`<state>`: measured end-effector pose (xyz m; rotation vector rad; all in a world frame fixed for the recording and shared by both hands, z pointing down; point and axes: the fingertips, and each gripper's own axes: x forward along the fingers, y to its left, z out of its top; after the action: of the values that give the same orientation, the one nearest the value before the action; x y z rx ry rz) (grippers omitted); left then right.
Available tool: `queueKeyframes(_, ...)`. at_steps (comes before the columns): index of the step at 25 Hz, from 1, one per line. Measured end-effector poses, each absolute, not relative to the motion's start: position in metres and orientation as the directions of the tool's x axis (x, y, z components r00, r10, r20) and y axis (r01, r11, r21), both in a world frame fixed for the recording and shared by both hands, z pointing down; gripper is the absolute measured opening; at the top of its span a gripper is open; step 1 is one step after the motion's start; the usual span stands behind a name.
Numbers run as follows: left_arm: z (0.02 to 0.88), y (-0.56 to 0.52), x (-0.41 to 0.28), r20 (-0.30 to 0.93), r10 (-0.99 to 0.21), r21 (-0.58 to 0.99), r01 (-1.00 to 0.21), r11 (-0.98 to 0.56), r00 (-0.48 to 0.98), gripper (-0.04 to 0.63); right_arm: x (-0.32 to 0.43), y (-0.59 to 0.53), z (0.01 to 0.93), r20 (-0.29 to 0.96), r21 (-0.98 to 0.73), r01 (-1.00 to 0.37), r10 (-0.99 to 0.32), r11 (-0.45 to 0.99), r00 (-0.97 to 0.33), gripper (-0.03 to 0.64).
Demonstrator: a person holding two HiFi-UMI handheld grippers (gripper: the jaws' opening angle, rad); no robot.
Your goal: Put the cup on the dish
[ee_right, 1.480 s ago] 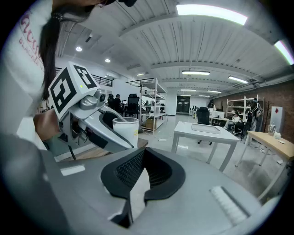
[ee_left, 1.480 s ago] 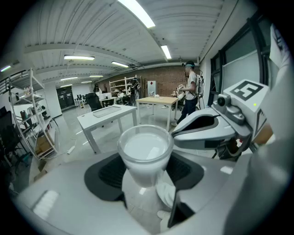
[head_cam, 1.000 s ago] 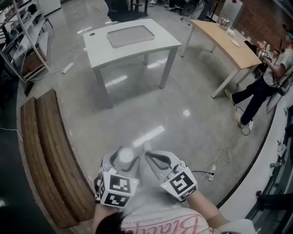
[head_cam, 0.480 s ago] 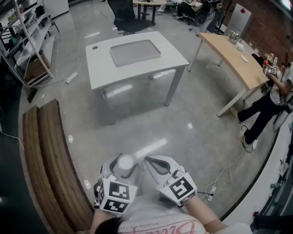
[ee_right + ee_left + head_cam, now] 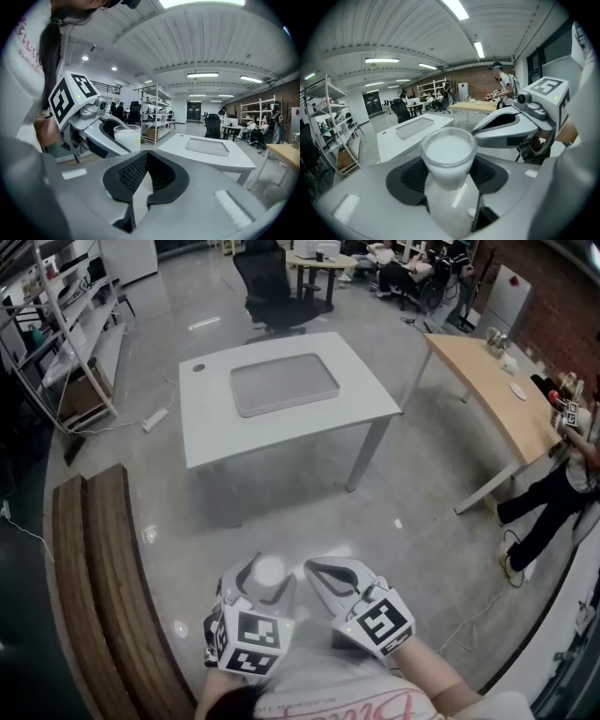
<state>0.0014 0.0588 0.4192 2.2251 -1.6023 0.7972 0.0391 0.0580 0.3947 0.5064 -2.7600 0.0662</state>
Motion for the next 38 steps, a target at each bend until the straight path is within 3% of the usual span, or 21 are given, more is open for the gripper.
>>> queueKeyframes(18,0.423,-0.046,-0.029,0.585,-0.766,-0.059,-0.929,-0.366,0.265,0.259,0.017,-0.046,0.402,0.331,0.039,-0.381,-0.372,0.924,-0.867,0.002)
queueKeyframes(29,0.432,-0.164,-0.06,0.569,-0.765,-0.039,-0.919,-0.393,0.303,0.259,-0.007,-0.148,0.408,0.366,0.043,-0.448,-0.431,0.893,-0.825,0.002)
queueKeyframes(38,0.446,-0.282,-0.082,0.517,-0.802,-0.032,-0.929,-0.368,0.299,0.259,-0.036,-0.226,0.423,0.417,0.006,-0.436,-0.398,0.9,-0.817,0.002)
